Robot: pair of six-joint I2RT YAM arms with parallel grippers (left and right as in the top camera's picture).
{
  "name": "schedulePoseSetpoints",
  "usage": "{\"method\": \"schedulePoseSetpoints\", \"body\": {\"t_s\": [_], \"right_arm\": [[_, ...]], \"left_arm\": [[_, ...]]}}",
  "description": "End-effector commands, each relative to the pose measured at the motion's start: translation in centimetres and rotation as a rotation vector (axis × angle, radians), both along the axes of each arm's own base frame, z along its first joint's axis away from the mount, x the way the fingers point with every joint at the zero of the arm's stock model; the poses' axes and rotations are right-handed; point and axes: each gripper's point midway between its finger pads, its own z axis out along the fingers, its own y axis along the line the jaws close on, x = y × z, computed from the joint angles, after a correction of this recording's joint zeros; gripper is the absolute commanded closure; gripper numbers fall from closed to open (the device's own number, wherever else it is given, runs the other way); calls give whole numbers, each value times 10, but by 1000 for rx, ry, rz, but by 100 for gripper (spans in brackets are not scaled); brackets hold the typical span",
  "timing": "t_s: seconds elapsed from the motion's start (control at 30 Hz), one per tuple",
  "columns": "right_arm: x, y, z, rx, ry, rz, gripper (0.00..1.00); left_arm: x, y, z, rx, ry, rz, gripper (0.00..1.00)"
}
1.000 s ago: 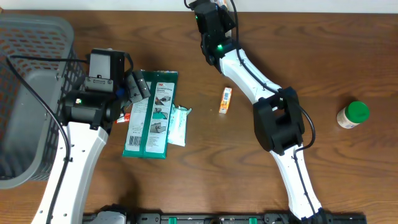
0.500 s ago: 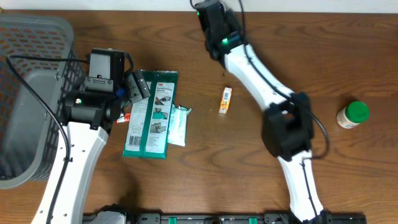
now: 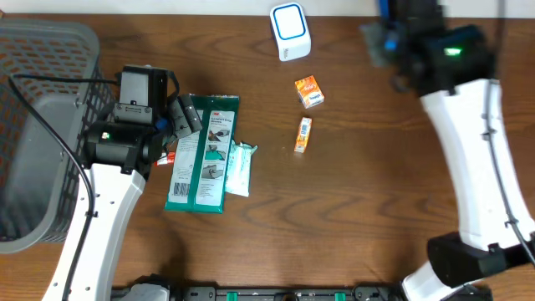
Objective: Scan the item barcode
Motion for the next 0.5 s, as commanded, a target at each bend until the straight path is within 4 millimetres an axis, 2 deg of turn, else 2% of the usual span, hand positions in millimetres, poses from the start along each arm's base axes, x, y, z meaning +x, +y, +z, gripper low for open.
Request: {"method": "schedulePoseSetpoints", "body": {"t_s": [0.0, 0.1, 0.13, 0.23, 0.37, 0.47], "right_arm": [[-11, -26, -22, 108, 110, -72, 99], [-24, -61, -41, 133, 203, -188, 99], [-32, -78, -53, 146, 255, -255, 99], [-46, -107, -82, 171, 354, -386, 99], [-56, -128, -129, 172, 447, -457, 99], [-60, -139, -172, 168, 493, -490, 99]], "left_arm": [[2, 3, 6, 17, -16, -3, 7], [2, 3, 6, 18, -16, -3, 7], [2, 3, 6, 18, -16, -3, 7], [2, 3, 6, 18, -16, -3, 7], [2, 3, 6, 18, -16, -3, 7], [2, 3, 6, 18, -16, -3, 7]]}}
